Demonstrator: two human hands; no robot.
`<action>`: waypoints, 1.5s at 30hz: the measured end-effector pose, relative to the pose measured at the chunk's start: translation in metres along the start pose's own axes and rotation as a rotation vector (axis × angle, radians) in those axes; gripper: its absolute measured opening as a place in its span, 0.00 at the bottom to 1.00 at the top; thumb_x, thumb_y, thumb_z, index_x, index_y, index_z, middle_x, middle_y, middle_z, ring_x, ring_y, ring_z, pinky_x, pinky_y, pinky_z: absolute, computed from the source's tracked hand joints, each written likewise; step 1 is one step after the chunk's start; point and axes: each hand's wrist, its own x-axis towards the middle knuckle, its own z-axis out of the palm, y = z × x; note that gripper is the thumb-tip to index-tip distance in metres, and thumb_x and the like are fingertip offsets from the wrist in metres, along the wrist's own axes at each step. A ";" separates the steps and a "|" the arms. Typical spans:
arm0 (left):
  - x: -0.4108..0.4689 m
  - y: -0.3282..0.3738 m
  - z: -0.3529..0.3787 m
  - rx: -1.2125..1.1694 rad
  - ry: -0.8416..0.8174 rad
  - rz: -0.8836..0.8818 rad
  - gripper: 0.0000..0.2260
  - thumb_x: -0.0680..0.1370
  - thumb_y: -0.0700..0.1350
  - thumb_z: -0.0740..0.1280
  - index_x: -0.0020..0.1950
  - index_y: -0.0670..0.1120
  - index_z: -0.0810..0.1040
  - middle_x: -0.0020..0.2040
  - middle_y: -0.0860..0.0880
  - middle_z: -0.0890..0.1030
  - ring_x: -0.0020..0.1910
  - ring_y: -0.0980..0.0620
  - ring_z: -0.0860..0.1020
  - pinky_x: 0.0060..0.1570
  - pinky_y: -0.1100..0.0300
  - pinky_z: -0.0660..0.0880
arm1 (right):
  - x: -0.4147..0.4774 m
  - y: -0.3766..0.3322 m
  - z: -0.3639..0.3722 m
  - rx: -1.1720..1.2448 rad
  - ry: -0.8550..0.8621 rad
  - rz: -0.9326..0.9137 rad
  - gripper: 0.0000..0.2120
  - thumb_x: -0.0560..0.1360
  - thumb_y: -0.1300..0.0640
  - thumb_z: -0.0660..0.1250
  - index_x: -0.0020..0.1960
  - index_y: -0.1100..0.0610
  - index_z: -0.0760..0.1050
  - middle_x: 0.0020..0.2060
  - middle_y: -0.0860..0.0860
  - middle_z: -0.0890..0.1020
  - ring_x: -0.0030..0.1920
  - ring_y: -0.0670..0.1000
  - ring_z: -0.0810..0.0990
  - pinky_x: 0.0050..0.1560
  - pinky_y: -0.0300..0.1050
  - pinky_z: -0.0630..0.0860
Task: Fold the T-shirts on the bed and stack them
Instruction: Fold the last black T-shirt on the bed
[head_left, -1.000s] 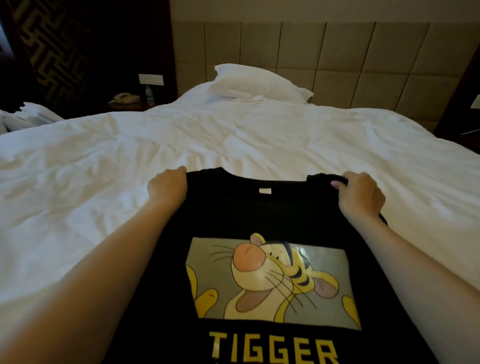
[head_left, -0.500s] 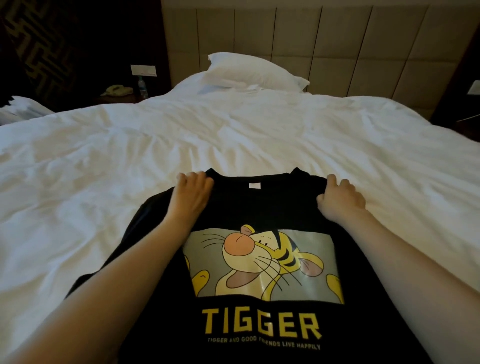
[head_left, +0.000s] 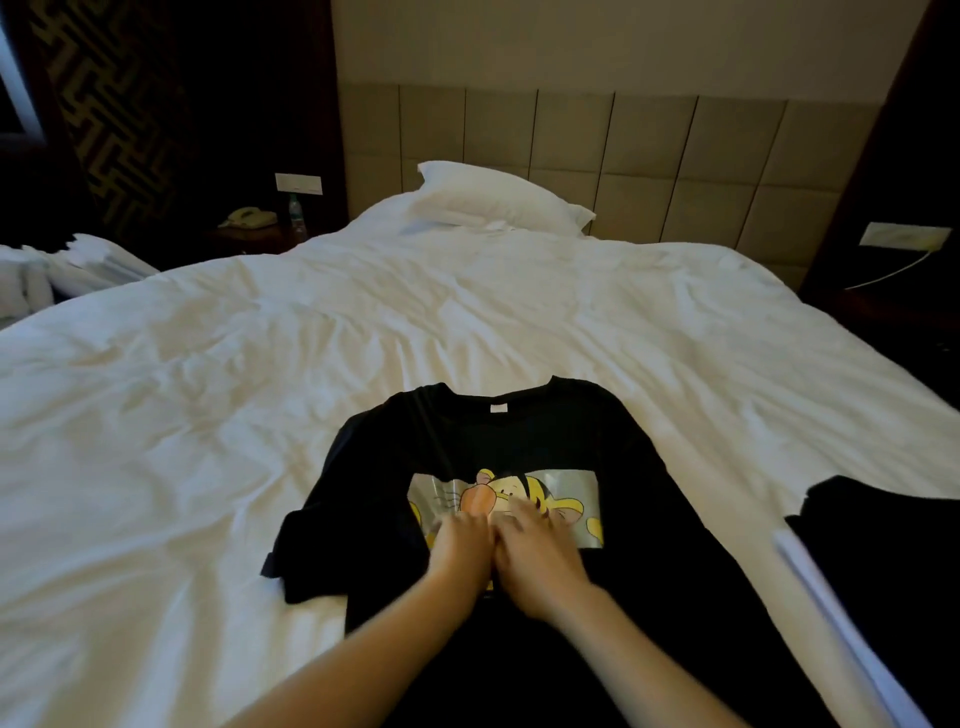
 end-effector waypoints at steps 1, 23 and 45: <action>-0.013 0.011 0.002 0.040 -0.021 -0.052 0.18 0.82 0.42 0.54 0.70 0.34 0.62 0.65 0.37 0.69 0.62 0.41 0.72 0.60 0.50 0.71 | -0.013 -0.007 0.007 -0.023 -0.035 -0.007 0.25 0.82 0.54 0.50 0.77 0.57 0.50 0.77 0.56 0.49 0.77 0.54 0.45 0.75 0.53 0.43; -0.195 0.018 0.011 -0.022 -0.127 -0.014 0.16 0.82 0.44 0.54 0.67 0.41 0.71 0.66 0.40 0.69 0.66 0.41 0.65 0.68 0.40 0.55 | -0.199 -0.028 0.050 0.091 -0.077 0.229 0.26 0.83 0.47 0.41 0.77 0.52 0.38 0.77 0.54 0.39 0.76 0.55 0.38 0.74 0.53 0.37; -0.275 -0.009 0.037 -1.424 0.126 -0.578 0.15 0.77 0.47 0.62 0.32 0.43 0.73 0.29 0.46 0.73 0.28 0.50 0.70 0.30 0.61 0.66 | -0.263 -0.130 0.045 0.094 0.124 -0.142 0.14 0.74 0.56 0.61 0.57 0.58 0.73 0.57 0.54 0.71 0.59 0.57 0.70 0.56 0.46 0.66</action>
